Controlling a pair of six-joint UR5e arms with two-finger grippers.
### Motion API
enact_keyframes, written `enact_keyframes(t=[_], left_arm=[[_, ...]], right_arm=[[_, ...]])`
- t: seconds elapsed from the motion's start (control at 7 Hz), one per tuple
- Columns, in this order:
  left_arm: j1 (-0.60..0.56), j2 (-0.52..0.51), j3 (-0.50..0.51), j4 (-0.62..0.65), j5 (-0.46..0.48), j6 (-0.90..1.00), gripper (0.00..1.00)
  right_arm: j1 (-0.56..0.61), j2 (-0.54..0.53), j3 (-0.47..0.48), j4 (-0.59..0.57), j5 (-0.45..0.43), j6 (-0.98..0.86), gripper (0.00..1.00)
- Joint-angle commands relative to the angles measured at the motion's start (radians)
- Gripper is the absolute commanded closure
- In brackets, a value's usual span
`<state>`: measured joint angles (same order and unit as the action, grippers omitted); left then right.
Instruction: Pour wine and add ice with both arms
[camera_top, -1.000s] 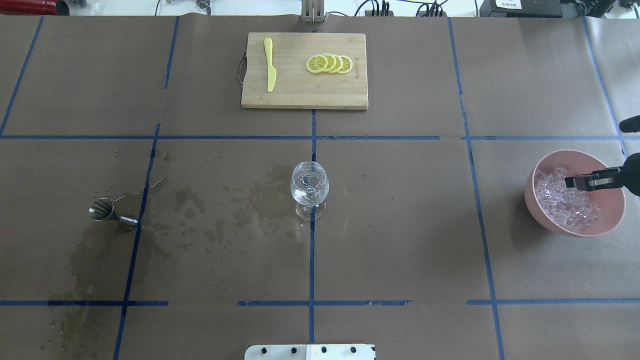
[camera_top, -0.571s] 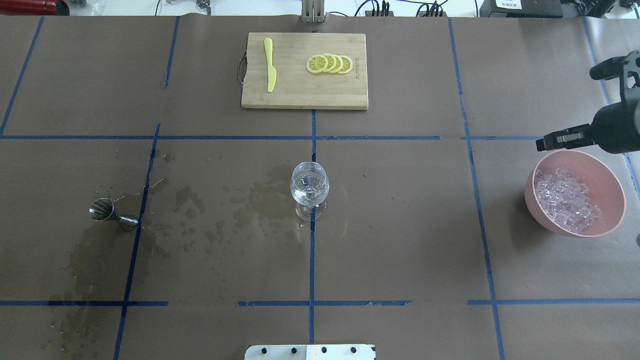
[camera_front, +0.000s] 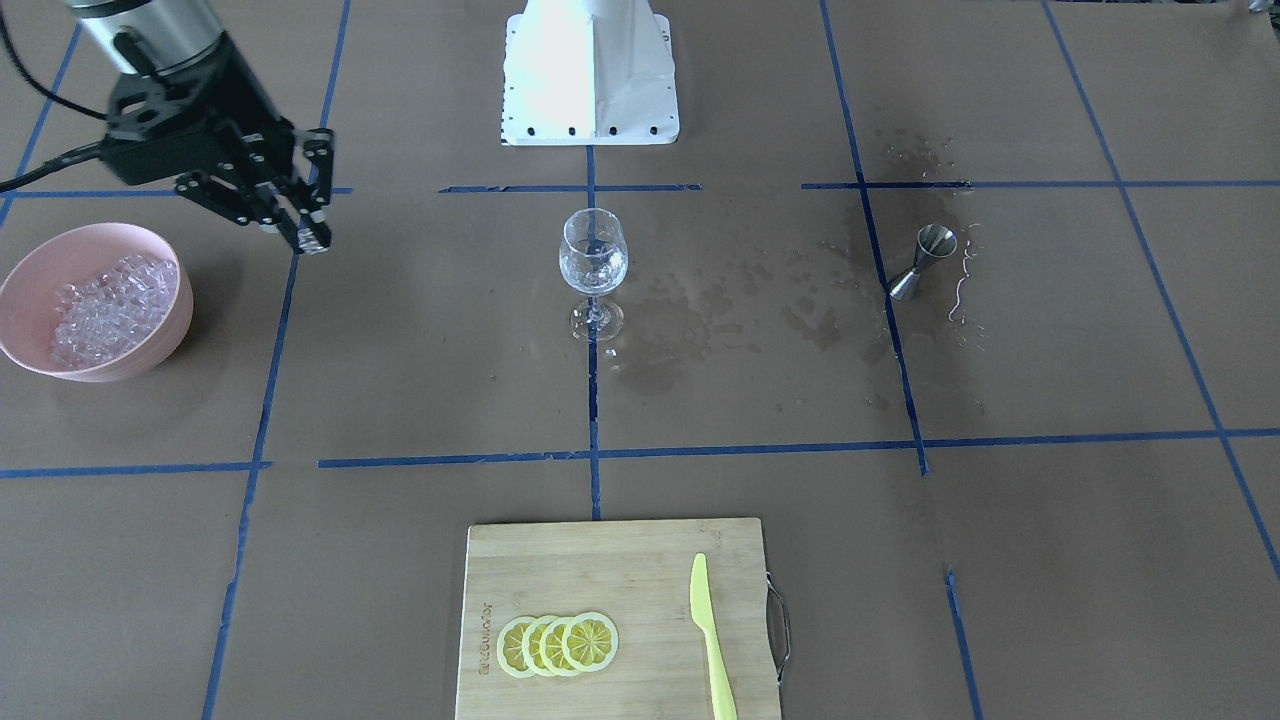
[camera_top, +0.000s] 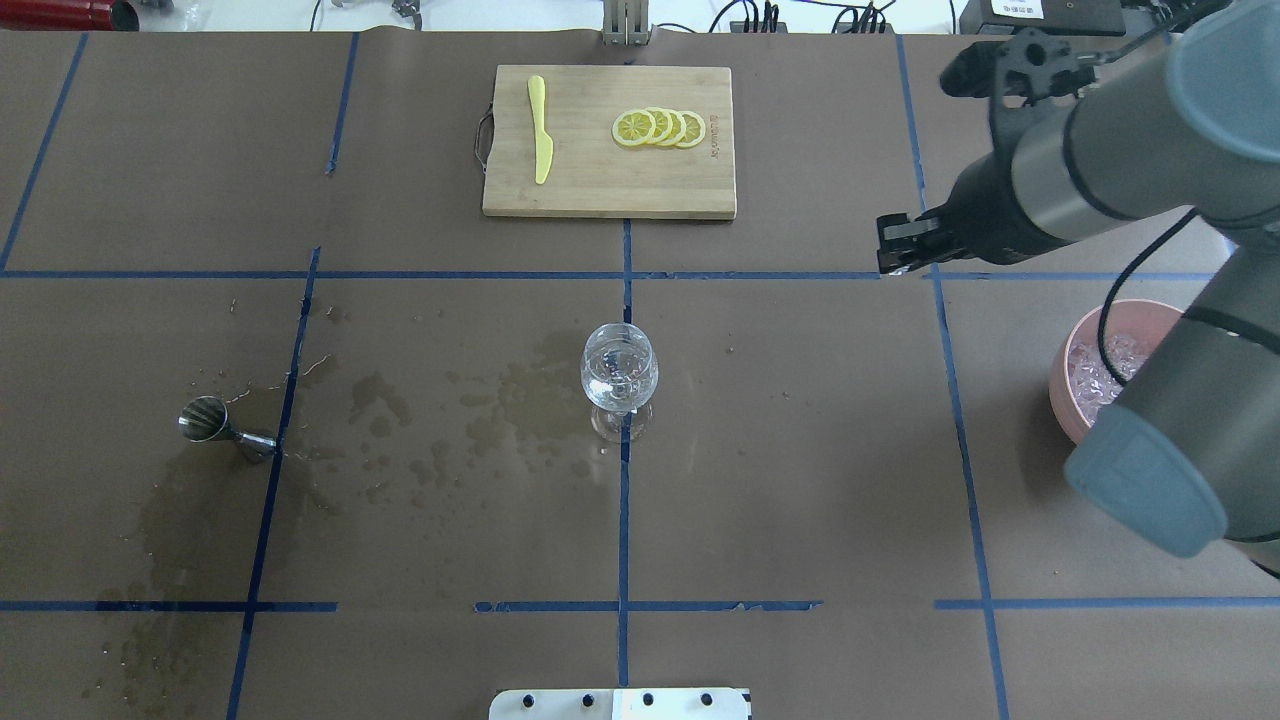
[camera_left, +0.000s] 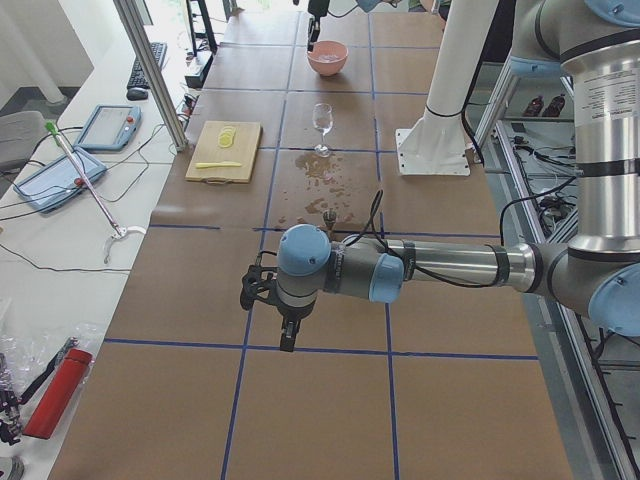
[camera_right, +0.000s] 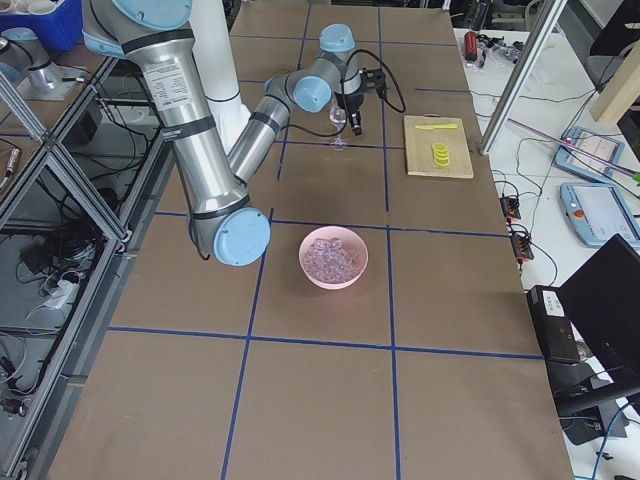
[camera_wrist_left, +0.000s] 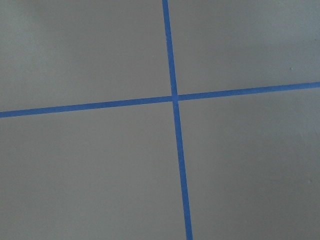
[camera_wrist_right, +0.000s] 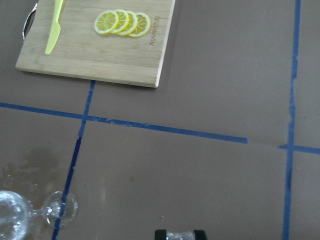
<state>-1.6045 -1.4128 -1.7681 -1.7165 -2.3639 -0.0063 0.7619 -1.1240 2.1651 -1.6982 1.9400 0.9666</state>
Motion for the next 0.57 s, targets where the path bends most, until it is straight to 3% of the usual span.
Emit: enact_keyframes(t=[0.0, 0.14, 0.43], left_arm=[[0.0, 0.0, -0.002, -0.002, 0.0, 0.0, 0.0], [0.0, 0.0, -0.002, -0.002, 0.0, 0.0, 0.0], [0.0, 0.0, -0.001, -0.002, 0.0, 0.0, 0.0]], right_arm=[[-0.18, 0.171, -0.046, -0.103, -0.198, 0.163, 1.0], [-0.238, 0.231, -0.098, -0.104, -0.276, 0.228, 1.0], [-0.277, 0.337, -0.2, -0.104, -0.3, 0.268, 1.0]])
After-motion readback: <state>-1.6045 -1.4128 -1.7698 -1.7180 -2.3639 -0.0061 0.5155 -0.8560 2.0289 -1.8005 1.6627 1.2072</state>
